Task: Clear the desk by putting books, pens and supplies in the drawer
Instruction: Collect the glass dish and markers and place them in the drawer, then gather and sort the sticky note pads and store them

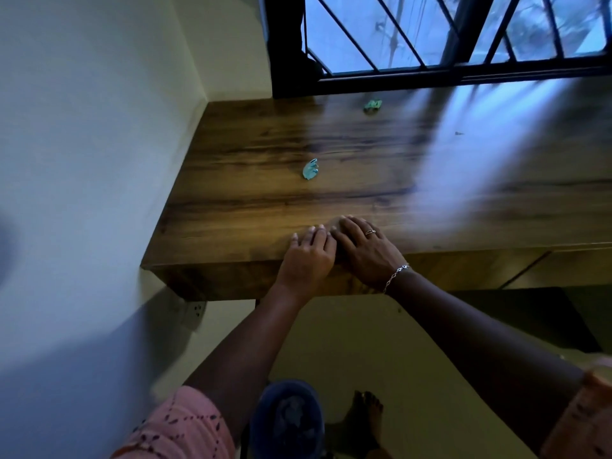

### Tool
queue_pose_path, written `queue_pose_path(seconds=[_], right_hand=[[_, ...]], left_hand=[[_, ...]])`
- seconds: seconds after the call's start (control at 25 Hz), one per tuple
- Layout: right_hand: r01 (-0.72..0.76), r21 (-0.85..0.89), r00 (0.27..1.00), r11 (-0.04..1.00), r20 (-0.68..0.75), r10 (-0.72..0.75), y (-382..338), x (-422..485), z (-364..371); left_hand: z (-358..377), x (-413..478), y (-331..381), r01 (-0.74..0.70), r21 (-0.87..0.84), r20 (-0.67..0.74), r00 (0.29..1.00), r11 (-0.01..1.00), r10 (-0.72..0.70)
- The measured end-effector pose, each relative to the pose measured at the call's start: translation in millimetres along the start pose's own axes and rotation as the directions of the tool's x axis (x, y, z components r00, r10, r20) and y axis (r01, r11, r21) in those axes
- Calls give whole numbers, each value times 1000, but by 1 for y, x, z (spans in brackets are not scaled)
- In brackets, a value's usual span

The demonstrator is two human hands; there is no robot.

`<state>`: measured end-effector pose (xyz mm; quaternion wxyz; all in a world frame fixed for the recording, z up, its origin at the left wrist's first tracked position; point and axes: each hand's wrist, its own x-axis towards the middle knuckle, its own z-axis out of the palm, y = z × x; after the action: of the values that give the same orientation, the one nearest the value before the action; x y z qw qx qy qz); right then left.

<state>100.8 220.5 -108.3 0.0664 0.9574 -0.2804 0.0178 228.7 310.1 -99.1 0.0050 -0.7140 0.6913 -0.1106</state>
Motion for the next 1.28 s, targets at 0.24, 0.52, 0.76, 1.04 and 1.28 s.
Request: queue_pose_path(seconds=[0.24,0.52,0.76,1.04,1.28], right_hand=[[-82,86,996,993,35,79,-9,-10,-4],[-184,19,970,983,-156,185,-13,-78,10],[-356,72,931,932,-55,361,-9,-209,48],[-712,156,701,685,208,682,-13,-420,61],[-924,194,379,329,353,856,-40,-612,68]], left_hand=[[0,-1,11,82,-41,24,996,996,-81],[3,-13,49,324,-174,21,945,930,-325],[15,-62,171,103,-286,15,995,953,-103],[16,-122,319,-95,-273,377,905,957,198],[16,-179,450,-428,-323,418,735,844,533]])
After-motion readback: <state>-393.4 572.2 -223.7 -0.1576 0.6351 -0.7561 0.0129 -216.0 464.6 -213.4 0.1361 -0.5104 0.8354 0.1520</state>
